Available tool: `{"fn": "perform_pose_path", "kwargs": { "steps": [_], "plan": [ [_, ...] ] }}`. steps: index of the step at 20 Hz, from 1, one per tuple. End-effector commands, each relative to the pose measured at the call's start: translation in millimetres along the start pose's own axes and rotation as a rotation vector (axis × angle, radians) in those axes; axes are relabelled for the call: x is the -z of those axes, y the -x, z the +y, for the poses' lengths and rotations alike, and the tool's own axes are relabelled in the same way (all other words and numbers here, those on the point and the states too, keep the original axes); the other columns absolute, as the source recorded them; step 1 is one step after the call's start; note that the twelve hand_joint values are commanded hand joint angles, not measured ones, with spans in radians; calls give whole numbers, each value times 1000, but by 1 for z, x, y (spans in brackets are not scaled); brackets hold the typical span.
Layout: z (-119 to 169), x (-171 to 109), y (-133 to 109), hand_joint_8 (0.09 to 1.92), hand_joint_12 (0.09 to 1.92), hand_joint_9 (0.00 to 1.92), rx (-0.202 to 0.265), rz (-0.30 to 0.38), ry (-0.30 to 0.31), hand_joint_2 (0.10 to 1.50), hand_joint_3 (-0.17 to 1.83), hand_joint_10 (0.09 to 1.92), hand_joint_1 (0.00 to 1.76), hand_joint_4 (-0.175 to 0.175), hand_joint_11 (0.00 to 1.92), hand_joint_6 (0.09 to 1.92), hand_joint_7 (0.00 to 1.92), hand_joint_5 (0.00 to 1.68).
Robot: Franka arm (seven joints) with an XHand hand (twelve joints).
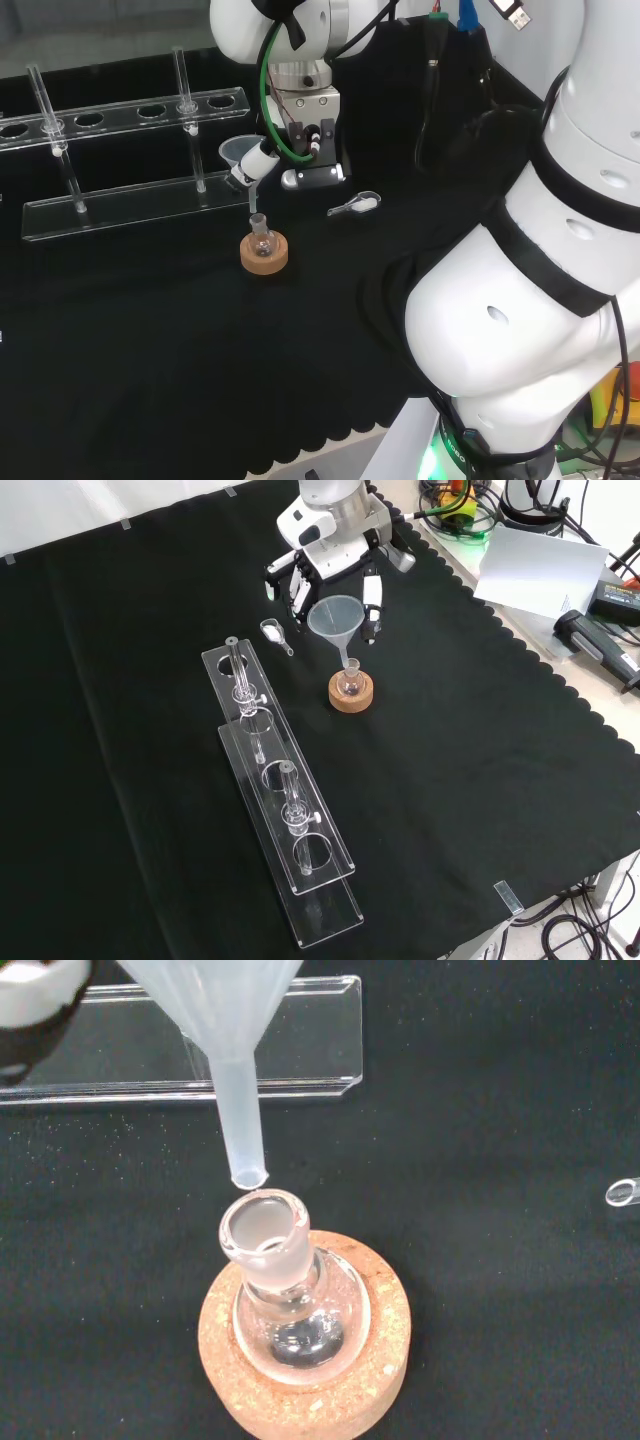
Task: Place the funnel on the round-bottom flask.
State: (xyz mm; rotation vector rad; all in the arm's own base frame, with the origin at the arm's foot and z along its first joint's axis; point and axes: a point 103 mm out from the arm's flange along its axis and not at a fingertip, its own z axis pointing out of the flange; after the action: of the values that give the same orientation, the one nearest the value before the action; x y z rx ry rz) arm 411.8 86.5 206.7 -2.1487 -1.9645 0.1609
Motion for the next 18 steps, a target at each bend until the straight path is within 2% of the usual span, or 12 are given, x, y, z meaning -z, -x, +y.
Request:
{"fn": "perform_pose_path", "kwargs": {
  "steps": [1, 10, 14, 18],
  "plan": [
    [-2, 2, 1, 548, 1166, 945, -1, 7, 11, 555, 605, 267, 780, 118, 0, 639, 1307, 1009],
    [-11, 4, 4, 548, 1166, 945, 9, -1, 17, 555, 607, 266, 779, 117, 0, 637, 1306, 1009],
    [-21, 6, 5, 548, 1166, 945, 2, -1, 4, 555, 608, 265, 779, 117, 0, 637, 1306, 1009],
    [-19, 5, 3, 548, 1166, 945, -4, -1, -11, 555, 609, 264, 779, 116, 0, 636, 1306, 1009]
  ]
}}
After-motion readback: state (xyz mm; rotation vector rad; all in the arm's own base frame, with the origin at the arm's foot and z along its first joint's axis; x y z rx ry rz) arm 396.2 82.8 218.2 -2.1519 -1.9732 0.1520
